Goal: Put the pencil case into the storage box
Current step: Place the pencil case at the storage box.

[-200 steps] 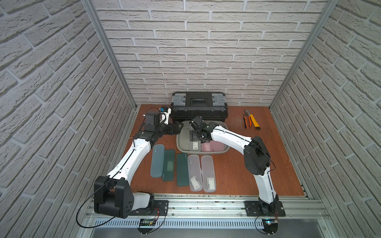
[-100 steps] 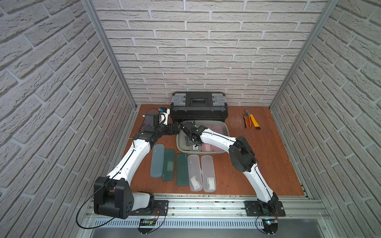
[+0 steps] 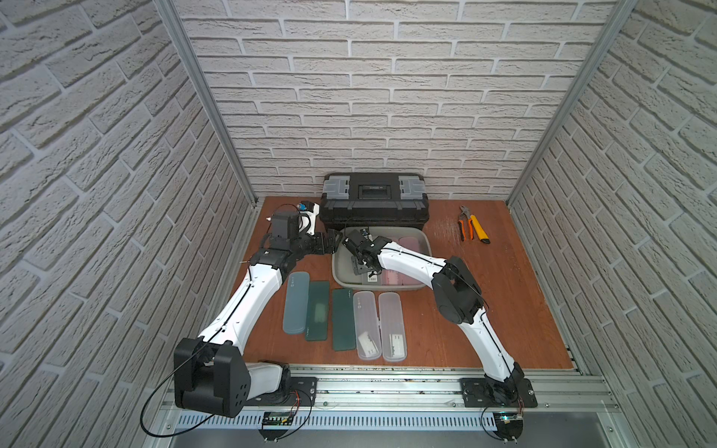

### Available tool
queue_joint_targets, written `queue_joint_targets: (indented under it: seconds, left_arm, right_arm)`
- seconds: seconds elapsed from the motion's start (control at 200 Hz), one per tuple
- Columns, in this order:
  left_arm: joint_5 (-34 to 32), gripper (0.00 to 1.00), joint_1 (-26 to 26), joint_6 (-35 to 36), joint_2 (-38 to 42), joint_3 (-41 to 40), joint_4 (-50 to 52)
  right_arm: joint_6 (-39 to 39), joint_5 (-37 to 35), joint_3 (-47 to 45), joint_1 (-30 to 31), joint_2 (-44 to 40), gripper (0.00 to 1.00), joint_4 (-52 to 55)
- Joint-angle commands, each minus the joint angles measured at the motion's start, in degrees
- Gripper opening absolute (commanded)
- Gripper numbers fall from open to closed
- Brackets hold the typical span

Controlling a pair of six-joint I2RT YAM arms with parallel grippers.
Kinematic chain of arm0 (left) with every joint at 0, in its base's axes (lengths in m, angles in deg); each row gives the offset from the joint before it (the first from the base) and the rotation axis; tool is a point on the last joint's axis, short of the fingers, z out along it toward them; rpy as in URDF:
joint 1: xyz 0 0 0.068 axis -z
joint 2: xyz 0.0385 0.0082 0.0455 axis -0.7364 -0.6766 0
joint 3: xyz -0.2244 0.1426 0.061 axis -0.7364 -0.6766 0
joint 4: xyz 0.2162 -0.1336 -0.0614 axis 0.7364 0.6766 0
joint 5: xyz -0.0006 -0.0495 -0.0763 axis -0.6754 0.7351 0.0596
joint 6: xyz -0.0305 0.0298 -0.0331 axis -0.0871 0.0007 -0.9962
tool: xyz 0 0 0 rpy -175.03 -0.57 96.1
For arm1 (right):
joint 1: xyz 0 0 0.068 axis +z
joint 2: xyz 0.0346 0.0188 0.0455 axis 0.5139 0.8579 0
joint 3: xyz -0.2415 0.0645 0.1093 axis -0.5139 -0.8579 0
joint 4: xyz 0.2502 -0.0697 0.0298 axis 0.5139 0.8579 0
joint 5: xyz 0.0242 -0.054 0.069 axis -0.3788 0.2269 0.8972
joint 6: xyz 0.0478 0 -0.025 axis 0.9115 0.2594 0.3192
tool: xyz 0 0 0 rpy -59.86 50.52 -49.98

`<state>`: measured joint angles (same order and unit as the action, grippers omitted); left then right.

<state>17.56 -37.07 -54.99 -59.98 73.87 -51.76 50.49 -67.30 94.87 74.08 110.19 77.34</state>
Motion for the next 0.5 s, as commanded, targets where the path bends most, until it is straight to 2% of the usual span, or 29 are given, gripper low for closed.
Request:
queue_joint_targets:
  seconds: [0.0,0.16,0.265,0.355,0.495]
  left_arm:
    - [-0.3,0.99,0.15,1.46,0.66,-0.25,-0.11]
    - [-2.2,0.99,0.51,3.11,0.99,-0.14,1.03]
    - [-7.26,0.99,2.19,4.19,1.99,-0.03,3.72]
    - [-10.32,0.98,3.99,3.26,3.38,-0.64,5.45]
    - [-12.08,0.98,6.38,-3.32,6.86,-4.09,6.27]
  right_arm:
    - [-0.17,0.64,-1.29,-0.88,-5.71,0.9,-0.22]
    - [-1.55,5.5,-4.53,-1.03,-12.3,0.9,-4.12]
    - [-1.96,7.2,-6.67,-1.12,-17.98,0.9,-3.12]
    - [-1.81,9.27,-13.64,-1.2,-25.66,0.9,-5.26]
    - [-1.6,12.72,-28.16,-1.24,-37.28,0.89,-8.6]
